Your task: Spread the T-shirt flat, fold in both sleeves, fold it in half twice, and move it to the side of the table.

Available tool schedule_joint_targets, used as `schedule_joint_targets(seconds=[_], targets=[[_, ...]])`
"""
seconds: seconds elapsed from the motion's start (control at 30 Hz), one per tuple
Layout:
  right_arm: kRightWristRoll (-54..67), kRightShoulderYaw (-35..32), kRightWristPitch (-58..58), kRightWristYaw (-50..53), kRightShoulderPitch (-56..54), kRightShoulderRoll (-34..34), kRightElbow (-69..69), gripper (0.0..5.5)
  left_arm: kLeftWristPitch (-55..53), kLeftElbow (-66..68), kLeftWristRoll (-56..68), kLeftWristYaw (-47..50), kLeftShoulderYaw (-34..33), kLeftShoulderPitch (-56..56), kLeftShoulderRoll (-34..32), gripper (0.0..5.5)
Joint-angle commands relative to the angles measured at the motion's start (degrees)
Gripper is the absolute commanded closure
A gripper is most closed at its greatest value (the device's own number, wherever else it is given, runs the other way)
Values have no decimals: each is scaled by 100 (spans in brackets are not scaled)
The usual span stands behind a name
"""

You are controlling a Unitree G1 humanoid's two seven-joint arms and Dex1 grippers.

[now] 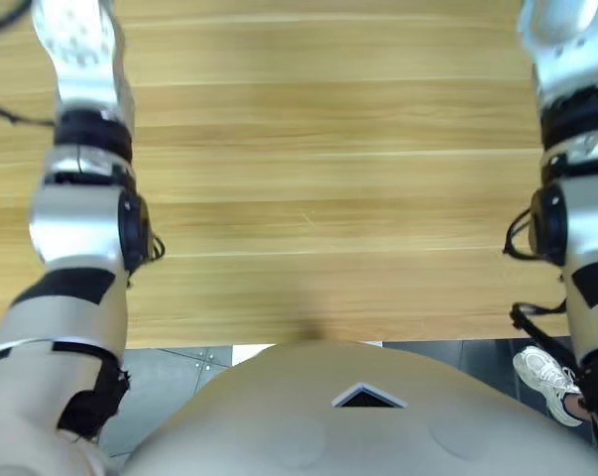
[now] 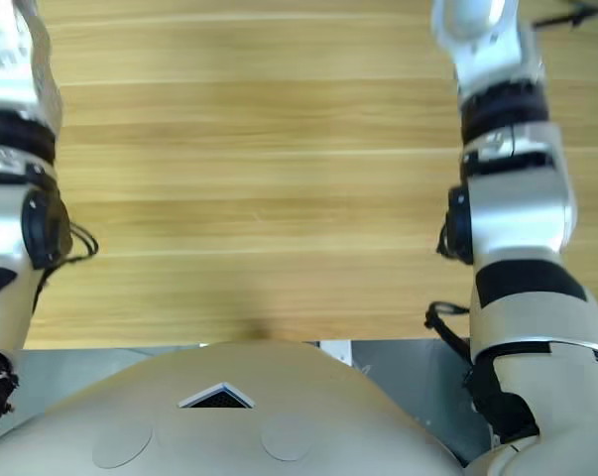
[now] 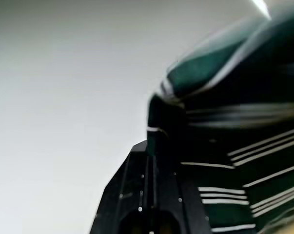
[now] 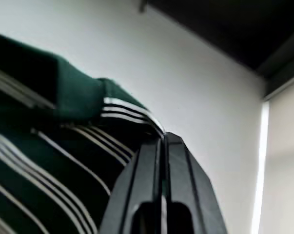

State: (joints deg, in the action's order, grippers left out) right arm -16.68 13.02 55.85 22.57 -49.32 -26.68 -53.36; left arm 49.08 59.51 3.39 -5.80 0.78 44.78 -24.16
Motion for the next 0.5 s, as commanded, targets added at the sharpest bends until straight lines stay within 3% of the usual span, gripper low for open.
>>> schedule_joint_targets(seconds=[0.03,0.13,0.2,0.33,0.5], targets=[[420,517,332,-1686,2220,-618,1067,550,373,-322,-955,-827,950,-2150,40,547],[689,1067,221,-3257,3506,-1342,1783,550,674,-552,-1872,-1798,1913,-3288,-472,547],[891,1204,118,-4029,4024,-1739,1945,550,843,-917,-1612,-2571,2127,-3749,-872,547],[831,1065,-156,-4633,4507,-1989,2040,550,789,-1396,-1126,-3060,2040,-4159,-1407,547],[642,841,-347,-4815,5135,-2185,2532,550,451,-1647,-616,-2857,1509,-4615,-1781,547]])
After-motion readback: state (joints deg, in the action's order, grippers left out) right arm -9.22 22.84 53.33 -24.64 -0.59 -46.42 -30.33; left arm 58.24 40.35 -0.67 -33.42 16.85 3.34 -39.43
